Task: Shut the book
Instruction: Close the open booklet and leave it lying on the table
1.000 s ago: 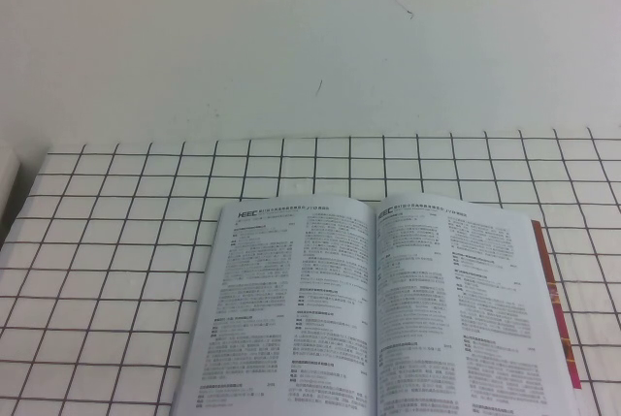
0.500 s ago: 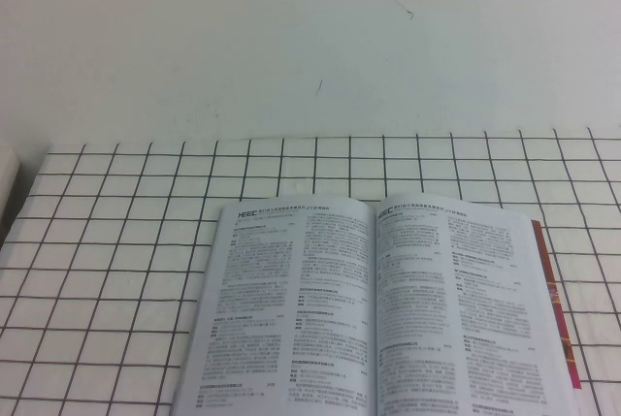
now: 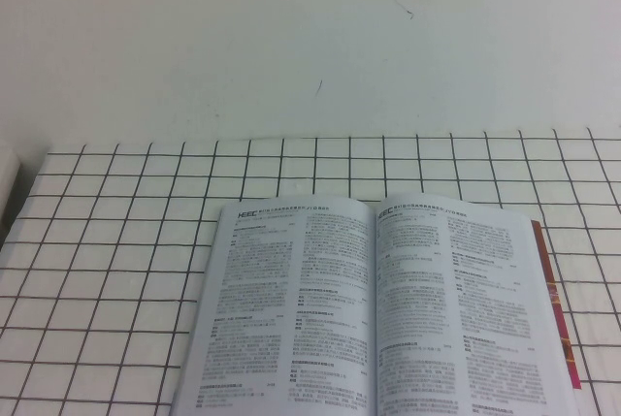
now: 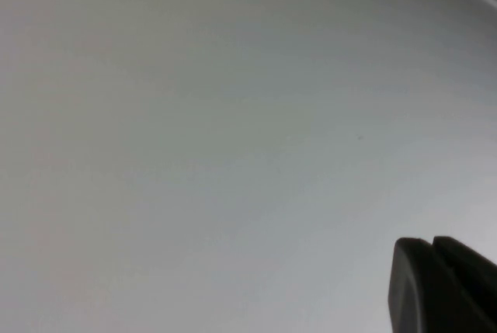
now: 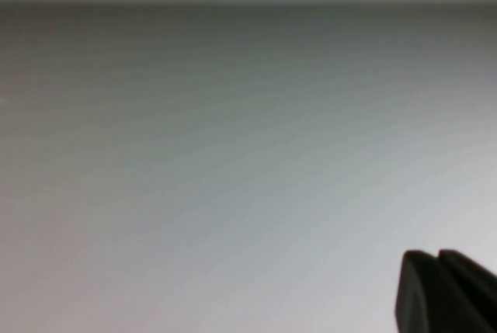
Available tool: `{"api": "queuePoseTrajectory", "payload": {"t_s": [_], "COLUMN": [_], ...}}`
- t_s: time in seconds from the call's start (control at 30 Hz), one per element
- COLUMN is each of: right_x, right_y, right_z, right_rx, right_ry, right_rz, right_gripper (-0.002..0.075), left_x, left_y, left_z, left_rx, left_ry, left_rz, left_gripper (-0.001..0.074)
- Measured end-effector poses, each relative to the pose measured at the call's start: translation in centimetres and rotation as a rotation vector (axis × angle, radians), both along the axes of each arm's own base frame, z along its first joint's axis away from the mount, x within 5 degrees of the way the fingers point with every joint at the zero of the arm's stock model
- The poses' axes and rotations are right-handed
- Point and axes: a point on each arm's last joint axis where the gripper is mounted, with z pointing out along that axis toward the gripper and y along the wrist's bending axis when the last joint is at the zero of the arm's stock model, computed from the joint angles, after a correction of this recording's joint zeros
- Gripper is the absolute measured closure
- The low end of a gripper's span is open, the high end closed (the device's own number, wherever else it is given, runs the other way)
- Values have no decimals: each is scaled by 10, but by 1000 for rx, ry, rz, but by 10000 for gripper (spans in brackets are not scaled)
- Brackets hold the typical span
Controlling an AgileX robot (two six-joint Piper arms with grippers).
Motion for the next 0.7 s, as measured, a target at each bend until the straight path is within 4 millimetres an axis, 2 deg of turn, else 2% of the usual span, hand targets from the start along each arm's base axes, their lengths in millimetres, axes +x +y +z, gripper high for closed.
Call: {"api": "queuePoseTrajectory", "payload": {"t_s": [0.13, 0.23, 0.3, 0.43, 0.53, 0.7], "right_x": [36, 74, 99, 142, 163, 194], "right_y": [-2, -3, -3, -3, -2, 3], "right_z": [21, 17, 5, -25, -38, -59], "right_rx": [16, 22, 37, 57, 60, 157], "right_ry": [317, 584, 766, 1112, 1240, 1408], "right_rz": [-30, -48, -49, -64, -70, 9], "right_gripper": [729, 729, 729, 729, 729, 729], "left_x": [-4, 15, 31, 64, 78, 99], "left_y": [-2, -5, -8, -13, -16, -18], "left_z": [32, 35, 29, 2, -16, -32], "left_rx": [123, 191, 225, 282, 317, 335], "left_ry": [118, 275, 416, 781, 1005, 1158], "left_rz": [89, 106, 90, 18, -26, -48], "left_gripper": [738, 738, 738, 738, 738, 738]}}
